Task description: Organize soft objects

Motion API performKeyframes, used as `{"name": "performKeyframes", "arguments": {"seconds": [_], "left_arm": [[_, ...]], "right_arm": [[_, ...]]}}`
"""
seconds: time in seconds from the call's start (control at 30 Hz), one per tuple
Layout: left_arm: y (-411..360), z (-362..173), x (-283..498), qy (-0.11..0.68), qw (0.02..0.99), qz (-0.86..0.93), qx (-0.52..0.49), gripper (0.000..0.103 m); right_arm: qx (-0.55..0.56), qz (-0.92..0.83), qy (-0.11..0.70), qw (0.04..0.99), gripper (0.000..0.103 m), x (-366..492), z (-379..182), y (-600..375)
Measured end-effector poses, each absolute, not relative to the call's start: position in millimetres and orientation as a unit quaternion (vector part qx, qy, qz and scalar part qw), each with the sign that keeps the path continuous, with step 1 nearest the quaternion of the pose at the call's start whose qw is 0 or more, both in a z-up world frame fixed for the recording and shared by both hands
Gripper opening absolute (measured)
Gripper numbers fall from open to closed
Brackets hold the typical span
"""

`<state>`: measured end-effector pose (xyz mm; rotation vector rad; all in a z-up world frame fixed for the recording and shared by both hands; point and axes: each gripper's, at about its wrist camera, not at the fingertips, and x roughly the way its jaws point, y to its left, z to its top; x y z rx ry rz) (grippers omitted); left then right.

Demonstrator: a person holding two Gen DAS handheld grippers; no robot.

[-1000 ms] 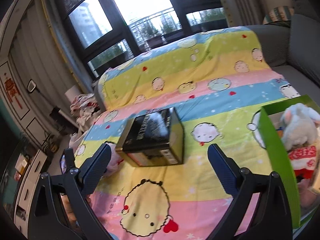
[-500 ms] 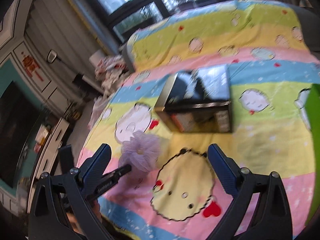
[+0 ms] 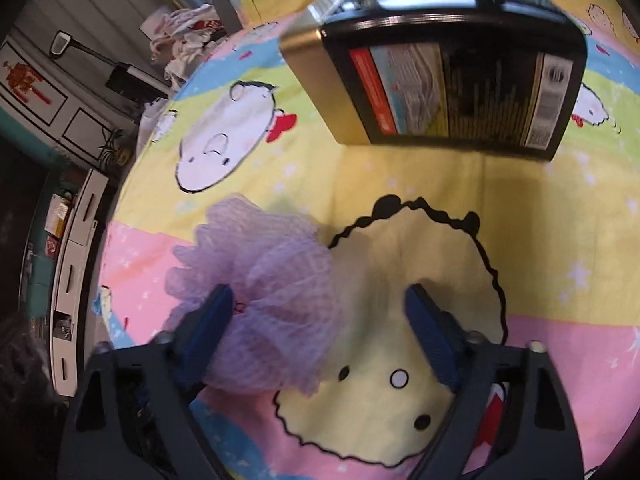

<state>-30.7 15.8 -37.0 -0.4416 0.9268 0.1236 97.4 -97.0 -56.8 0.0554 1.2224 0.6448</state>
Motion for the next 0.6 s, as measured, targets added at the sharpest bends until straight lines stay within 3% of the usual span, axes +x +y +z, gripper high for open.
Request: {"name": "performKeyframes", "arguments": {"seconds": [0.07, 0.13, 0.23, 0.3, 0.6], "left_arm": [[13, -37, -31, 0.442, 0.871, 0.065, -0.204, 0.007], [11, -37, -31, 0.439, 0.874, 0.068, -0.195, 0.007], [8, -36, -30, 0.436, 0.877, 0.071, -0.188, 0.007], [5, -33, -29, 0.433, 0.879, 0.07, -0.186, 0.007], [-20, 3, -23, 0.394, 0.904, 0.059, -0.156, 0.007]], "right_arm": [[0.014, 0.292, 0.548, 0.783, 0.068, 95, -55, -96], [-0.003, 0.29, 0.542, 0.789, 0.041, 94, -55, -95], [0.003, 0.3, 0.538, 0.788, 0.015, 99, -52, -100], [0.019, 0.315, 0.537, 0.782, 0.01, 100, -47, -104], [0.063, 0.336, 0.473, 0.812, 0.009, 90, 5, -142]]}}
